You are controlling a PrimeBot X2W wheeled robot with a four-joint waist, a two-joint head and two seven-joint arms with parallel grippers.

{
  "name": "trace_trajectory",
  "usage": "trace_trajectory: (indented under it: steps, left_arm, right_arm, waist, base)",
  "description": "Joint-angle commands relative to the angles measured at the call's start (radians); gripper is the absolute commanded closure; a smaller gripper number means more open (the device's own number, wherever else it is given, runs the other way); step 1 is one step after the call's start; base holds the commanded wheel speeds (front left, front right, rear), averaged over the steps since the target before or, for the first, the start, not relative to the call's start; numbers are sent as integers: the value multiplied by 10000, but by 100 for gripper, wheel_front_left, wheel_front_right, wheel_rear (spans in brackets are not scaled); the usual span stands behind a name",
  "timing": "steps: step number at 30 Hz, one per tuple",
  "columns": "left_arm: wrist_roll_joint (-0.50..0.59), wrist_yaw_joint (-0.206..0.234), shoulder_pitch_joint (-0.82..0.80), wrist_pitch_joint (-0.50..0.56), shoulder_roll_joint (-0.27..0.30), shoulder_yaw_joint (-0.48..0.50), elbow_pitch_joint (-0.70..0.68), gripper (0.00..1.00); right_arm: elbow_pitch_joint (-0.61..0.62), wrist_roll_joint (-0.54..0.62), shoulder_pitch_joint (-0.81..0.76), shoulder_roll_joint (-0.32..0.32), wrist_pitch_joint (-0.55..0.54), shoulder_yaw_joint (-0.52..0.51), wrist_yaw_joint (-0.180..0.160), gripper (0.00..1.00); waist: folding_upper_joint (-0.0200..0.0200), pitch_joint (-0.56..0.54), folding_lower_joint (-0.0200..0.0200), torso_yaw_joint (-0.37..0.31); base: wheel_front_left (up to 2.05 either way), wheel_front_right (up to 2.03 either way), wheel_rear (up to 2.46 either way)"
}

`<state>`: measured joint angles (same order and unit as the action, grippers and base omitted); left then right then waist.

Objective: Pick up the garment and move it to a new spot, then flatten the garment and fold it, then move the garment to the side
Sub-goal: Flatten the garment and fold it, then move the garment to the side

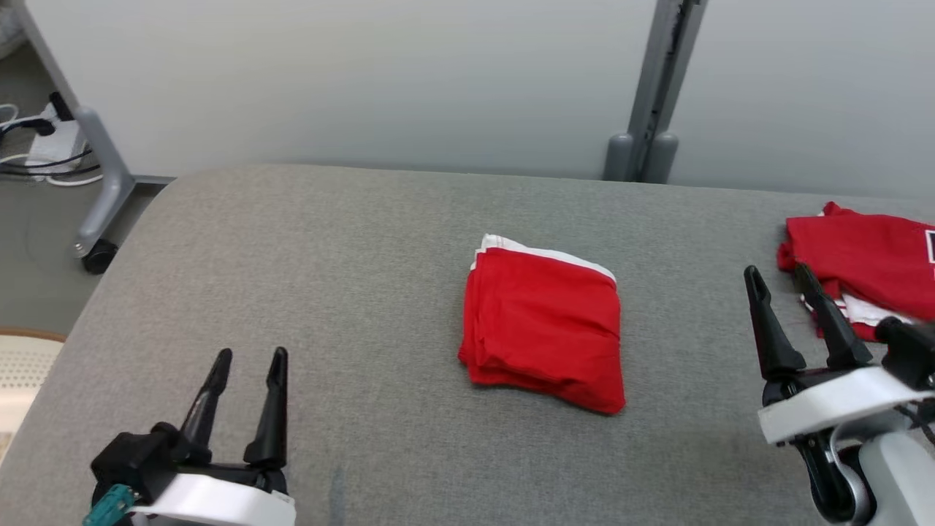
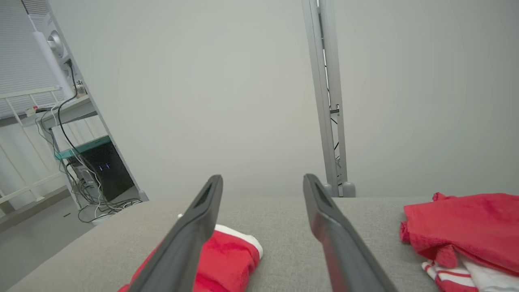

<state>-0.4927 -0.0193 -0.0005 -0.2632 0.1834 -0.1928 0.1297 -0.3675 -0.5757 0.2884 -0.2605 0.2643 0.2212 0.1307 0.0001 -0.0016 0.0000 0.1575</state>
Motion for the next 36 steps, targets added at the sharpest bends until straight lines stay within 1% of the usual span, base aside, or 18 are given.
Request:
trace_trajectory:
  steps: [1, 2, 6, 8, 11, 14, 19, 25, 31, 34, 36]
  left_arm:
    - [85, 55, 199, -7, 83, 244, -123, 0]
    - [85, 55, 199, -7, 83, 244, -123, 0]
    - [220, 59, 439, -8, 50, 853, -394, 0]
    - [294, -12, 554, -10, -27, 1093, -475, 0]
    - [495, -204, 677, -11, -282, 1339, -630, 0]
    - [870, -425, 854, -11, -434, 1579, -554, 0]
    - [1272, -713, 812, -12, -782, 1803, -438, 0]
    - [1581, -917, 707, -11, -1007, 1863, -271, 0]
    - [1736, -1017, 613, -12, -1128, 1783, -135, 0]
    - [1773, -1044, 540, -13, -1159, 1717, -79, 0]
    - [1773, -1073, 466, -11, -1174, 1650, -62, 0]
  right_arm:
    - [513, 459, -517, 167, -5, -385, 1, 0]
    - [513, 459, -517, 167, -5, -385, 1, 0]
    - [2013, 1724, -1641, 738, -4, -1085, 1, 0]
    - [2516, 2208, -2125, 1049, -4, -1425, 1, 0]
    - [2872, 2865, -2581, 1450, -4, -1905, 1, 0]
    - [2869, 3277, -2884, 1738, -4, -2174, 1, 0]
    - [2570, 3615, -2880, 1946, -4, -2309, 1, 0]
    - [2432, 3626, -2641, 2029, -3, -2261, 1, 0]
    - [2296, 3601, -2663, 2063, -3, -2181, 1, 0]
    - [2015, 3371, -2604, 2067, -3, -2072, 1, 0]
    - [1482, 3141, -2414, 2074, -3, -1829, 1, 0]
  waist:
    - [-1, 9, 0, -428]
    - [-1, 9, 0, -428]
    - [-1, 15, 0, -828]
    - [-1, 22, 0, -963]
    - [-1, 48, 0, -1049]
    - [-1, 75, 0, -1109]
    - [-1, 76, 0, -1068]
    - [-1, 60, 0, -953]
    - [-1, 35, 0, -824]
    - [-1, 28, 0, -725]
    - [-1, 46, 0, -629]
  base:
    - [0, 0, 0]
    - [0, 0, 0]
    - [0, 0, 0]
    - [0, 0, 0]
    - [0, 0, 0]
    - [0, 0, 0]
    - [0, 0, 0]
    - [0, 0, 0]
    - [0, 0, 0]
    - [0, 0, 0]
    - [0, 0, 0]
